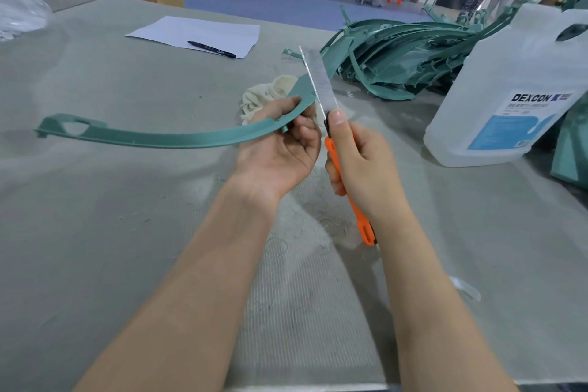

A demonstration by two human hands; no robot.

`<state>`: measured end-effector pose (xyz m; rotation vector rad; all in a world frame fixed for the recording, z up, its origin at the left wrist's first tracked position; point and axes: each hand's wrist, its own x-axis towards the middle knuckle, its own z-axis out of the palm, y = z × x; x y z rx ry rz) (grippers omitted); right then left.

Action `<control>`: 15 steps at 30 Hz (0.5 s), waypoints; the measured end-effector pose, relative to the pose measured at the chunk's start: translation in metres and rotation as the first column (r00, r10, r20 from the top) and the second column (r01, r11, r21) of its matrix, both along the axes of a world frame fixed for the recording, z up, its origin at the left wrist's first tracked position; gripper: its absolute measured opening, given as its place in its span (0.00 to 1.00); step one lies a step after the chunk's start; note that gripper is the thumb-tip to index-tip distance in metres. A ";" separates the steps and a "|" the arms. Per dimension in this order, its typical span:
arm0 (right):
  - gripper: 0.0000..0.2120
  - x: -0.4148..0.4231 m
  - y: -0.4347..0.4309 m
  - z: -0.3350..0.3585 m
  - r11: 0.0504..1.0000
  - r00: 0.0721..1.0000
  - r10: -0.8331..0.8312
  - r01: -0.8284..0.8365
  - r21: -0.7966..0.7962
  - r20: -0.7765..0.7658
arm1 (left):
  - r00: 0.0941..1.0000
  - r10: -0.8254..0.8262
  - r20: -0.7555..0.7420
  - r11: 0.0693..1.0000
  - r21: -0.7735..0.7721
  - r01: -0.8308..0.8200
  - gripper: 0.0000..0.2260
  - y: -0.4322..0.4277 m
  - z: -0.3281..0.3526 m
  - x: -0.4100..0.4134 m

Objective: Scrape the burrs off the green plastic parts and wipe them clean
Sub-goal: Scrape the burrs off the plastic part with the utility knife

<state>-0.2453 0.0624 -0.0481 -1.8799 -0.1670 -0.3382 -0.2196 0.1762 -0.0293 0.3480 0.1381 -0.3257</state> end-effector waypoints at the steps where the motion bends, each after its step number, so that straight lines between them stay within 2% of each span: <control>1: 0.23 -0.001 0.000 0.000 1.000 1.000 0.007 -0.007 -0.007 0.001 | 1.000 0.003 -0.003 1.000 -0.007 -0.003 0.05 0.000 0.000 0.000; 7: 0.23 -0.001 0.001 -0.001 0.999 0.999 0.046 -0.046 -0.006 -0.007 | 0.999 0.035 -0.021 0.999 -0.028 -0.036 0.01 -0.003 0.001 -0.001; 11: 0.25 -0.001 0.010 -0.005 0.984 0.994 0.109 -0.109 -0.138 -0.004 | 0.993 0.085 -0.077 0.995 -0.043 -0.088 0.05 -0.002 -0.001 0.000; 15: 0.22 -0.001 0.008 -0.005 0.992 0.996 0.088 -0.088 -0.086 0.001 | 0.995 0.088 -0.054 0.996 -0.009 -0.089 0.06 0.000 -0.001 0.002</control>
